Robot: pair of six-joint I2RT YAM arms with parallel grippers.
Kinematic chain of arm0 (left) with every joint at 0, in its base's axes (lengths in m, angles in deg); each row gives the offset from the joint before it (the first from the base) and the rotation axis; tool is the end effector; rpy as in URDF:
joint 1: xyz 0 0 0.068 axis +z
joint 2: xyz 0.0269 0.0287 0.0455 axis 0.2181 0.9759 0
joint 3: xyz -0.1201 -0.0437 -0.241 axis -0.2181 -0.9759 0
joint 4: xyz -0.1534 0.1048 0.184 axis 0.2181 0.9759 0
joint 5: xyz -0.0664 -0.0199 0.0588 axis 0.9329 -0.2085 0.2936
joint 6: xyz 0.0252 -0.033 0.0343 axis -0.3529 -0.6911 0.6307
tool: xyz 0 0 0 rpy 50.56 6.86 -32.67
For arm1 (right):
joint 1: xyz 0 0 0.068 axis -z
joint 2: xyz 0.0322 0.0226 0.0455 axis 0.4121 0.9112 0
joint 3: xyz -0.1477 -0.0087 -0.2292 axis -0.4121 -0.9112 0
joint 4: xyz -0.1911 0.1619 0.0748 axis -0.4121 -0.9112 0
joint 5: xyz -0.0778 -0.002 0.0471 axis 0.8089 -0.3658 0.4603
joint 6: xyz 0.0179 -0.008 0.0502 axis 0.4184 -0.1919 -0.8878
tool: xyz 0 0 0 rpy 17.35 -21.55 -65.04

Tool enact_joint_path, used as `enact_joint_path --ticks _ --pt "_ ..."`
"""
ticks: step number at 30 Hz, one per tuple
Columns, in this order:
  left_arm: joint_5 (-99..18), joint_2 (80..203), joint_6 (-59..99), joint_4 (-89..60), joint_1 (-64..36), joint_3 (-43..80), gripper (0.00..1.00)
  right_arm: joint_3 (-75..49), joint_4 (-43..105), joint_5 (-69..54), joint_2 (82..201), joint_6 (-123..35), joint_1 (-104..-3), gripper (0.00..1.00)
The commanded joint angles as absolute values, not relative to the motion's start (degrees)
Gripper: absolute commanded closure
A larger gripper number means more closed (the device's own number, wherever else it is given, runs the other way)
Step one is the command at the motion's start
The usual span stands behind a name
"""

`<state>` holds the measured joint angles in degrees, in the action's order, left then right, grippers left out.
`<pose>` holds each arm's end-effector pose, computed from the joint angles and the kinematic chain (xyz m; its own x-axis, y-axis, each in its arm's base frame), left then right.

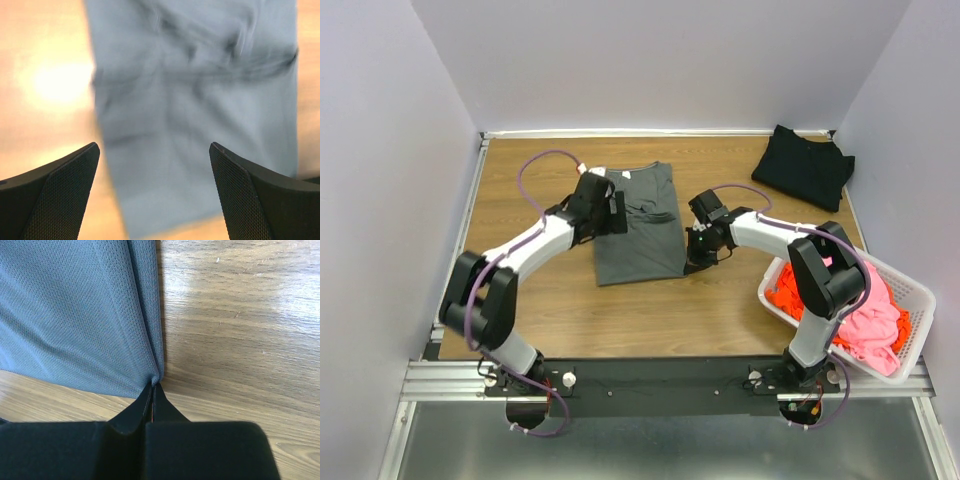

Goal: Fold and stack the t-shirts
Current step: Fold the tshirt

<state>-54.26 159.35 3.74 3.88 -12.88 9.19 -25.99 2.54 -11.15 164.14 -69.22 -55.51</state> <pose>0.3189 -0.1482 0.2234 -0.7554 -0.1466 -0.6386 0.0243 0.9677 -0.2508 0.2910 0.1841 0.1513 -0.9816 0.0114 -0.1907 -0.0542 0.9405 0.3355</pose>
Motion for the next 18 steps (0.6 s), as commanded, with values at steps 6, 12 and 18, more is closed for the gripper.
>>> enact_joint_path --ticks 6,12,18 --pt "-61.6 145.6 -10.2 14.3 -22.6 -5.0 0.03 -28.7 -1.6 -8.4 164.9 -68.7 -56.1 0.96" --pt "-61.6 142.3 -16.9 14.4 -24.9 -12.9 0.09 -30.5 -1.5 -7.2 163.5 -69.1 -56.1 0.96" --pt "-62.9 142.5 -19.8 12.6 -25.0 -14.7 0.19 -30.6 -1.5 -6.9 163.0 -69.1 -56.1 0.96"
